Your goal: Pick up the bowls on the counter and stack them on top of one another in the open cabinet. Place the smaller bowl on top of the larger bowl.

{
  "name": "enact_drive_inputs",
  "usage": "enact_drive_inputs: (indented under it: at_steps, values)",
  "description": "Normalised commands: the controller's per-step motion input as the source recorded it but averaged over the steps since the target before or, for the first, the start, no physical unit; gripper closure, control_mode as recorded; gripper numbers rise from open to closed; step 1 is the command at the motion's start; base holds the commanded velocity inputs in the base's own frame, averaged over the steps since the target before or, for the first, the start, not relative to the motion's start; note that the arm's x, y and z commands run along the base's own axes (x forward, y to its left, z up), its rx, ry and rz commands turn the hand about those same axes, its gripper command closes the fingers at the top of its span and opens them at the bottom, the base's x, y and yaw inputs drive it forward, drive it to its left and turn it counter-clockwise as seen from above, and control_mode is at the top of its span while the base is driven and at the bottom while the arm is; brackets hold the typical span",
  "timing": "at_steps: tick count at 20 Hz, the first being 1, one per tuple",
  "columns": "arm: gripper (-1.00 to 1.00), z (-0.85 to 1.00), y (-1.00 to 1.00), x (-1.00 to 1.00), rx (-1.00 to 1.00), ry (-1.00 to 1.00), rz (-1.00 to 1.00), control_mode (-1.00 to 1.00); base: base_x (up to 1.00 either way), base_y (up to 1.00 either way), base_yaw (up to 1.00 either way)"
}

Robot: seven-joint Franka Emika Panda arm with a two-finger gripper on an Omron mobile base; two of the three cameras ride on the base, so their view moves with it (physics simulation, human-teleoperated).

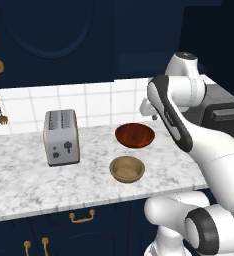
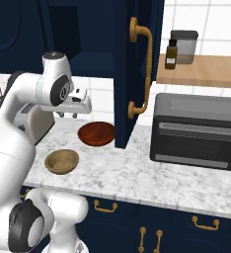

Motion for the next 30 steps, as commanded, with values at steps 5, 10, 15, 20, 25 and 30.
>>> enact_drive_inputs:
  at_steps: [5, 10, 15, 20, 25, 30]
  values:
    - [-1.00, 0.00, 0.00, -0.30, 0.00, 0.00, 0.00, -1.00, 0.00, 0.00, 0.00]
    - [-1.00, 0.00, 0.00, -0.64, 0.00, 0.00, 0.00, -1.00, 0.00, 0.00, 0.00]
    - [-1.00, -0.19, 0.00, -0.59, 0.00, 0.03, 0.00, -1.00, 0.00, 0.00, 0.00]
    - [-1.00, -0.29, 0.04, -0.77, 0.01, 0.01, 0.00, -1.00, 0.00, 0.00, 0.00]
    - [-1.00, -0.50, 0.11, -0.07, 0.11, 0.00, -0.01, -1.00, 0.00, 0.00, 0.00]
    - [-1.00, -0.56, 0.14, 0.34, 0.02, 0.00, 0.00, -1.00, 0.00, 0.00, 0.00]
